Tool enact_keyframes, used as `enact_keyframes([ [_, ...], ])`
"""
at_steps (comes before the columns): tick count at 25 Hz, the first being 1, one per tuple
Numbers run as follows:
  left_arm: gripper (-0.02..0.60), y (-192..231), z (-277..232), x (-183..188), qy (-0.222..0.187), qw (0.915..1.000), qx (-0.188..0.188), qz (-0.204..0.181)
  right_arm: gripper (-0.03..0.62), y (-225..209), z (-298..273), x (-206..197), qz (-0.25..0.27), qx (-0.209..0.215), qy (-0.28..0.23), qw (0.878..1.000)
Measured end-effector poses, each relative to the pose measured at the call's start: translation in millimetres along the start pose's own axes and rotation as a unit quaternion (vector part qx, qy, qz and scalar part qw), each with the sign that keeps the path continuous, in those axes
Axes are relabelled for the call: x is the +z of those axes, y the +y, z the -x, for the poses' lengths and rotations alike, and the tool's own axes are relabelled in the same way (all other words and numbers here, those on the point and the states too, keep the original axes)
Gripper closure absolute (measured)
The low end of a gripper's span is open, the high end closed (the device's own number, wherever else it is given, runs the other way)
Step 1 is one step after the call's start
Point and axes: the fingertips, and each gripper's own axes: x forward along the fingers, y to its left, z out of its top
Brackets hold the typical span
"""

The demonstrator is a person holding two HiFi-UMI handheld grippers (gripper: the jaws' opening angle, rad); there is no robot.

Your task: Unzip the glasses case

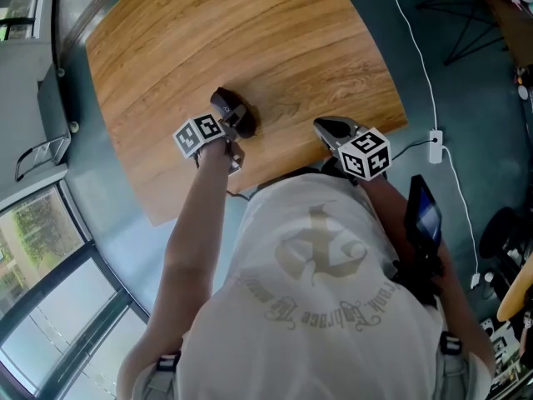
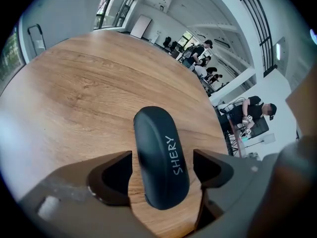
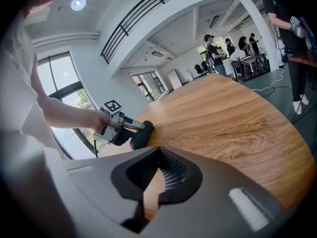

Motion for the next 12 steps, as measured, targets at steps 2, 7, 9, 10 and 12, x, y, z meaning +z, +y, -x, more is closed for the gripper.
enact_keyframes([
  [2,0.175,1.1,-1.9,1.7,0.002,1.0000,0.002,0.006,0.586,-0.4,-1.9,0.6,-0.002,0.000,0.000,1.000],
  [7,0.244,-2.9,-10.7,-0.3,0.004,0.9998,-0.004,0.020,0.586,-8.1,0.0,1.7,-0.006,0.002,0.000,1.000],
  [9,0.251,-7.2,-13.3,-3.1,0.008,0.9997,-0.014,0.020,0.586,-9.7,1.0,1.1,-0.007,0.000,0.002,1.000],
  [10,0.254,-8.4,-13.2,-4.7,0.012,0.9994,-0.022,0.023,0.586,-8.2,0.2,0.4,-0.007,0.000,0.004,1.000],
  [12,0.261,-9.4,-12.2,-7.4,0.017,0.9985,-0.038,0.036,0.586,-4.0,-3.1,-0.4,-0.005,0.002,0.006,1.000],
])
